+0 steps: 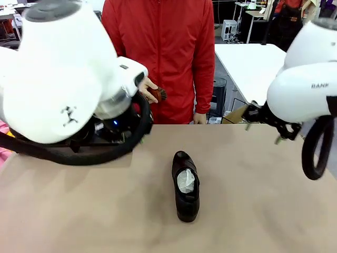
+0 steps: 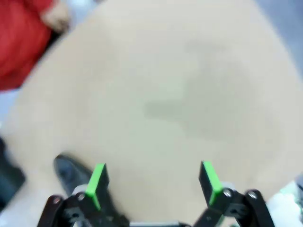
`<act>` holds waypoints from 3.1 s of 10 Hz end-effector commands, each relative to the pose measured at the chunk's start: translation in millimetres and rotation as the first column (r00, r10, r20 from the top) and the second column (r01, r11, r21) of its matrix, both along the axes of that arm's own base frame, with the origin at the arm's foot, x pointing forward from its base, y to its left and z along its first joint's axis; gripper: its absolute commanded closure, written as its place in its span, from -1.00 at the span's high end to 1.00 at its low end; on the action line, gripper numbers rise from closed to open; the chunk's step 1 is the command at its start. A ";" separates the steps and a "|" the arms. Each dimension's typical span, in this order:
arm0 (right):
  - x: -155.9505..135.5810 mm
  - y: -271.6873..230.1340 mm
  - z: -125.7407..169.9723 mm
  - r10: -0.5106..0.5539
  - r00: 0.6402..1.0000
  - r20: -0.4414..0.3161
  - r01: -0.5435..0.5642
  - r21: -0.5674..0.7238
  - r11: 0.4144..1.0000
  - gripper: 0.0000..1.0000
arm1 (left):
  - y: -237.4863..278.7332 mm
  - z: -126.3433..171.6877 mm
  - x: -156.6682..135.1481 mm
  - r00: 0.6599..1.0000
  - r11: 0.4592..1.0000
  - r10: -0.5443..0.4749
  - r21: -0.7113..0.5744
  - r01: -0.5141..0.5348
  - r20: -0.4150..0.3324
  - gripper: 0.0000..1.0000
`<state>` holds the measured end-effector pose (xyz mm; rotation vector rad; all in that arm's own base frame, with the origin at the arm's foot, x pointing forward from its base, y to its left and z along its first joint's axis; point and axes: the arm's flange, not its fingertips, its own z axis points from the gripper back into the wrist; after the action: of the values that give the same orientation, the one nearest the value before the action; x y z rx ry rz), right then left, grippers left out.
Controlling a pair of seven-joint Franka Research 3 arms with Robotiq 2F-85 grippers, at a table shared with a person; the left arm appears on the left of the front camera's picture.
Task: Organize the shoes by placing them on the stand.
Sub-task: Place the Shoe from the middle of the table onto the Shoes Stand.
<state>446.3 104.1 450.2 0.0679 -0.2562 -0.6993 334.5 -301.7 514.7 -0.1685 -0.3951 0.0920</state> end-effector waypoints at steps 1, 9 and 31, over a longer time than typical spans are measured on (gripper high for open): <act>-3.2 25.1 20.4 0.100 0.994 0.042 -0.101 0.036 0.994 1.00 | -24.9 -2.3 -13.3 0.999 0.999 -0.027 0.038 0.029 -0.033 -0.20; -3.2 25.1 20.4 0.100 0.994 0.042 -0.101 0.036 0.994 1.00 | -97.7 -73.8 -12.6 0.974 0.987 -0.158 0.000 0.160 -0.163 -0.20; -3.2 25.1 20.4 0.100 0.994 0.042 -0.101 0.036 0.994 1.00 | -128.1 -168.3 26.9 0.961 0.990 -0.077 0.094 0.105 -0.264 -1.00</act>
<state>443.0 132.0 469.7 0.1050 -0.2865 -0.6207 356.7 -427.8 347.3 -0.0695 -0.1572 -0.0046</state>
